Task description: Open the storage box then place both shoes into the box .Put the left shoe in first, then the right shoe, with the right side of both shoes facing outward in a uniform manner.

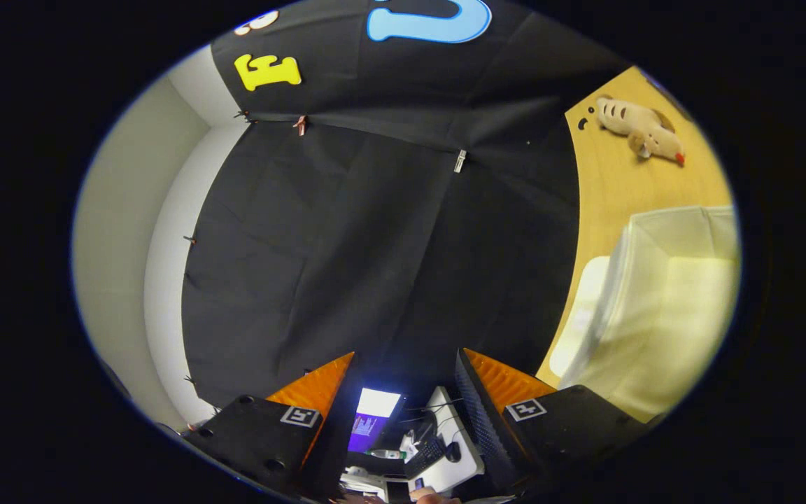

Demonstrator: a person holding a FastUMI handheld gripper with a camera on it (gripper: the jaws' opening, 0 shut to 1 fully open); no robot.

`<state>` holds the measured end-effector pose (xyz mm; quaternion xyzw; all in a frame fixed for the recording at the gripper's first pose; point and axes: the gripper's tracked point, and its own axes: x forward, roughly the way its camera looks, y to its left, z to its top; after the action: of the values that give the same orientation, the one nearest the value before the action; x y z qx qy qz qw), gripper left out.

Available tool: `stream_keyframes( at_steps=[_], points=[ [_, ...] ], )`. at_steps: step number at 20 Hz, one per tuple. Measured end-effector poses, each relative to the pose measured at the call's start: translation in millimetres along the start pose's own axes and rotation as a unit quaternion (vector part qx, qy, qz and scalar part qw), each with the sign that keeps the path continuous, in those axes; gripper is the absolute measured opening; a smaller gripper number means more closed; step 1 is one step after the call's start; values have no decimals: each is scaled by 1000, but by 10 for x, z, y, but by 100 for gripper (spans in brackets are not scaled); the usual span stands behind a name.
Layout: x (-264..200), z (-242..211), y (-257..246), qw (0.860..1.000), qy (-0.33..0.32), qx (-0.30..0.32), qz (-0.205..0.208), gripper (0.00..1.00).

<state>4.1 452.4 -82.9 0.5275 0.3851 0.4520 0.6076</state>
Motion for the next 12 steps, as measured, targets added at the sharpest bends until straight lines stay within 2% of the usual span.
stream_keyframes(
  at_steps=[4,8,10,12],
  points=[
    [-676,307,67,998,-58,-36,-15,81],
    [-1505,708,54,987,-136,-68,-49,81],
    [-1949,869,-72,977,-171,-93,-89,81],
    [-2404,958,-303,961,-191,-125,-153,81]
  ],
)
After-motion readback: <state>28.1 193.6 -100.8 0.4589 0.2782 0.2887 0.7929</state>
